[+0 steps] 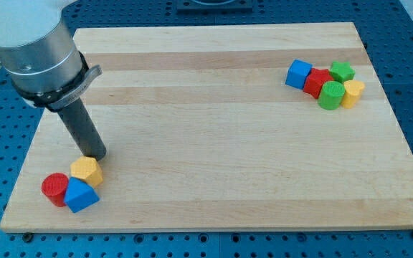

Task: Separate the yellow hexagon from the group of blocks

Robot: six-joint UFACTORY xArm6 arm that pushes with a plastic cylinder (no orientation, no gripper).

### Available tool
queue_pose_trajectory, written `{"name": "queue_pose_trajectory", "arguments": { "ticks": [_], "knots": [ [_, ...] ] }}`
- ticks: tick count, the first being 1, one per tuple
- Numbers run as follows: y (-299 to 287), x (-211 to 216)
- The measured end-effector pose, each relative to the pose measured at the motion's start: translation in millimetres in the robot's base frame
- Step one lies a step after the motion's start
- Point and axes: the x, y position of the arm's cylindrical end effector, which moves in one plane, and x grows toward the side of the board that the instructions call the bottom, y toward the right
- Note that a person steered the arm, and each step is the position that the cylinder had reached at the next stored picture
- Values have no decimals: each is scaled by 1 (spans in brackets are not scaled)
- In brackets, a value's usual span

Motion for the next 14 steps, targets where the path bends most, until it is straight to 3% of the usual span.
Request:
{"name": "queue_pose_trajectory", "arguments": {
  "ticks": [2,3,4,7,10,12,14],
  "knots": [
    [86,-3],
    [99,54],
    [79,109],
    [-43,110],
    [-28,77],
    [21,37],
    [22,-21]
  ]
}}
